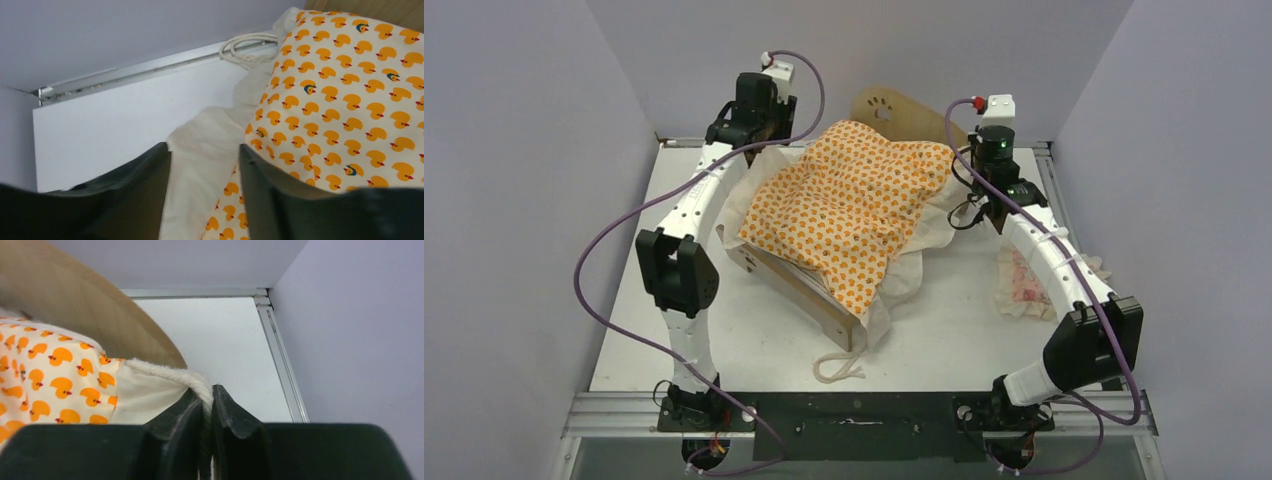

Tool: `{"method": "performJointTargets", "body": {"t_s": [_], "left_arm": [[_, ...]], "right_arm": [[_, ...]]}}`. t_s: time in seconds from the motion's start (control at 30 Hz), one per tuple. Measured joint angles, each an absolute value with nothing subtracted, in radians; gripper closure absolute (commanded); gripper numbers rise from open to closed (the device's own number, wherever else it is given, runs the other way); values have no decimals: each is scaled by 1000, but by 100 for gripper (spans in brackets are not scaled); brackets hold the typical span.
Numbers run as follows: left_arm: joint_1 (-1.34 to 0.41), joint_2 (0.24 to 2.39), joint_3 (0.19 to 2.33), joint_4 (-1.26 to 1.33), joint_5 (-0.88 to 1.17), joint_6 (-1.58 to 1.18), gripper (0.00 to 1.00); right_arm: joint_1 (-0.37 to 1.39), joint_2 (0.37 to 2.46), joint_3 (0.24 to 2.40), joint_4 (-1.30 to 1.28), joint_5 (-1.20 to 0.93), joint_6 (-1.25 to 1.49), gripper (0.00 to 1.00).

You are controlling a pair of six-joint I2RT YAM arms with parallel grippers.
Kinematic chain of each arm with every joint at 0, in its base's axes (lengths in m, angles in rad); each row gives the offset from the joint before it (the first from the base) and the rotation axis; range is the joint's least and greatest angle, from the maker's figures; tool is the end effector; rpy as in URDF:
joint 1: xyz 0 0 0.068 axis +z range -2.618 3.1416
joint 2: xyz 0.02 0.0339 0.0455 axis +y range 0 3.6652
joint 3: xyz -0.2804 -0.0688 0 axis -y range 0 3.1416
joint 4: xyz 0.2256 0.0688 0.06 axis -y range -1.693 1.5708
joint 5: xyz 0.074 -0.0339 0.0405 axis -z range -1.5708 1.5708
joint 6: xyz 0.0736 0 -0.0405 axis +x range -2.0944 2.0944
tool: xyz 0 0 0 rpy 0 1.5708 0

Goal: Set up the pet bed

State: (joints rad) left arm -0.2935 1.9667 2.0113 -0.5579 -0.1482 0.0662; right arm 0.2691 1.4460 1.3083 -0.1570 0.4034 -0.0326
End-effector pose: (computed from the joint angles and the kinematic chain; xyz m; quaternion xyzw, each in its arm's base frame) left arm 0.4614 -0.1281 0.3701 0.1173 0.8539 0.0065 0.5071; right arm 0.3474 0.0658 0.3790 -0.0003 0.7960 -0.0910 0.5985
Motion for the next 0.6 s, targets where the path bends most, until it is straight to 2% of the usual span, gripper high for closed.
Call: {"method": "performJointTargets", "body": {"t_s": [0.03, 0.13, 0.23, 0.37, 0.6], "left_arm": [[-296, 1997, 2055, -561, -148, 62, 34], [-302, 2049, 2168, -593, -163, 32, 29], [-305, 2026, 2197, -635, -192, -1, 25], [-306, 1874, 2065, -672, -225, -52, 19], [-273, 1495, 1623, -667, -232, -147, 22]], "right_arm": [[251, 1467, 1325, -180, 403, -28, 68], [216, 1528, 1378, -239, 394, -11, 48], [215, 1529, 1383, -298, 350, 9, 35], [266, 1482, 1370, -348, 292, 22, 25], [489, 1303, 1249, -356, 82, 13, 23]]}}
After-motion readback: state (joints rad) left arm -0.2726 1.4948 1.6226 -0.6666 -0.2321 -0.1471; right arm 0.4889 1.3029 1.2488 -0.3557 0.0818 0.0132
